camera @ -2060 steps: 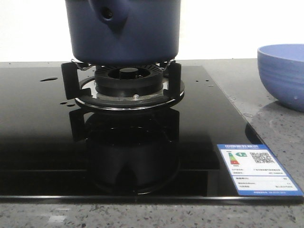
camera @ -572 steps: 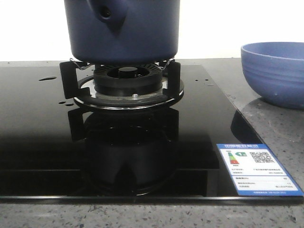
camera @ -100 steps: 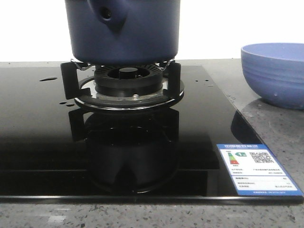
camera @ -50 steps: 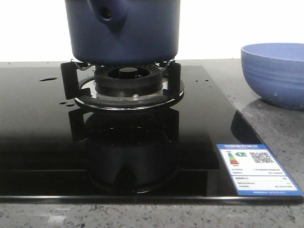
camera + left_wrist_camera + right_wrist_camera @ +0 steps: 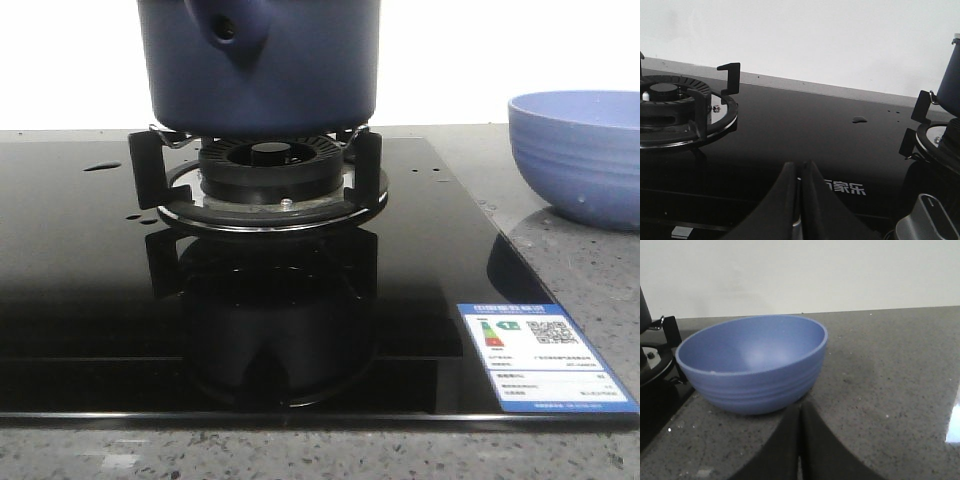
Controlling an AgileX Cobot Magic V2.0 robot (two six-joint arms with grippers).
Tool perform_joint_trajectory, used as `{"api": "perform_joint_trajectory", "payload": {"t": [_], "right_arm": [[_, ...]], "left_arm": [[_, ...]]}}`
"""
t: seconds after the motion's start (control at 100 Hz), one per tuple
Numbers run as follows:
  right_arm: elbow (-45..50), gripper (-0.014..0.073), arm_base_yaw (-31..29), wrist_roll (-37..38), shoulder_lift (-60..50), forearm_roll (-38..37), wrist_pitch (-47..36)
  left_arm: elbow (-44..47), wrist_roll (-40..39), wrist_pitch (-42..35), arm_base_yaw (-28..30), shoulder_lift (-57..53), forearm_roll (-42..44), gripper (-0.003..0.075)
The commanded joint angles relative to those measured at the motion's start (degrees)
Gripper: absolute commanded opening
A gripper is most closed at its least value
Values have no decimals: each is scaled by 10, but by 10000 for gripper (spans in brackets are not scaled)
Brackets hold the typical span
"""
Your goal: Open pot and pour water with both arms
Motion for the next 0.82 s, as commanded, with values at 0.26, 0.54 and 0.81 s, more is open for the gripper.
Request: {"api": "perform_joint_trajectory", "payload": {"t": [0.26, 0.54, 0.81], "right_arm": [[29, -57, -11, 14, -54, -25, 17], [29, -57, -11, 14, -54, -24, 14], [29, -57, -11, 14, -54, -24, 14]], "left_arm": [[19, -2, -40, -4, -16, 0, -19], [19, -2, -40, -4, -16, 0, -19], [19, -2, -40, -4, -16, 0, -19]]}}
